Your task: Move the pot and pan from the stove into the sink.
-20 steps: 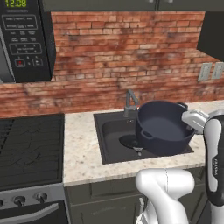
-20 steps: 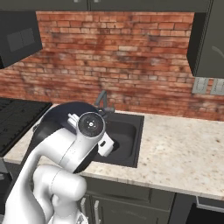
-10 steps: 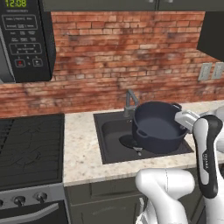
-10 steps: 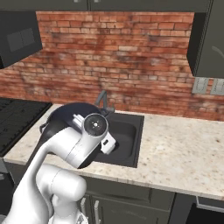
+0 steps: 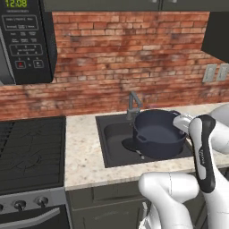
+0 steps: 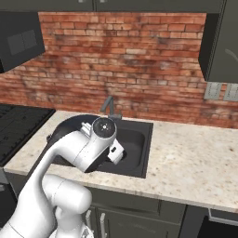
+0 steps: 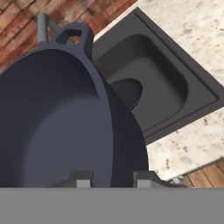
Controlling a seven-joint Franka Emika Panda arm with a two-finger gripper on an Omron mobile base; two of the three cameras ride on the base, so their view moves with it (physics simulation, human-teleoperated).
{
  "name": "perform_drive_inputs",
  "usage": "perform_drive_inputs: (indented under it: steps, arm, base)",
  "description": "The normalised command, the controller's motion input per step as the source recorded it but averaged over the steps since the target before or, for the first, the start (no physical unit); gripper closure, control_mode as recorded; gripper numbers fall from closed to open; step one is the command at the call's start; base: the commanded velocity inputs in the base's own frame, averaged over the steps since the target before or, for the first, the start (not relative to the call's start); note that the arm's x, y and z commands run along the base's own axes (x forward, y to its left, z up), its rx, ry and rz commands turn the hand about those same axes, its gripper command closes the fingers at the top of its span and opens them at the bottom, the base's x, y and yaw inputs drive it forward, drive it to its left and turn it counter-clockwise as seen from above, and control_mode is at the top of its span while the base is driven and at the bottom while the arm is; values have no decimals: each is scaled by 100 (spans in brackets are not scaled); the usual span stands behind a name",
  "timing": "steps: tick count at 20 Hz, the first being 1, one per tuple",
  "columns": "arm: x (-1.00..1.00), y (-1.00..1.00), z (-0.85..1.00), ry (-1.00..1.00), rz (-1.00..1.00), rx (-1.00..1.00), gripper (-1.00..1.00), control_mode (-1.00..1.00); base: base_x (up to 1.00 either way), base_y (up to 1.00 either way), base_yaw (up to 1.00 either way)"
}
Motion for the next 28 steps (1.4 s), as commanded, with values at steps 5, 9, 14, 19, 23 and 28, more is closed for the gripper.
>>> perform_drive_inputs:
  steps: [5,9,14,19,23,28]
  arm:
    - [13,0,-17,7,0,-1,100,-100]
    - [28,0,-13,3,0,0,100,-100]
    - [41,0,-12,1,0,0,100,-100]
    - [50,0,-14,0,0,0,100,-100]
    - [54,0,-21,0,0,0,100,-100]
    - [53,0,-26,1,0,0,100,-100]
  base:
    - [0,0,0]
    - [0,0,0]
    - [0,0,0]
    - [0,0,0]
    - [0,0,0]
    - [0,0,0]
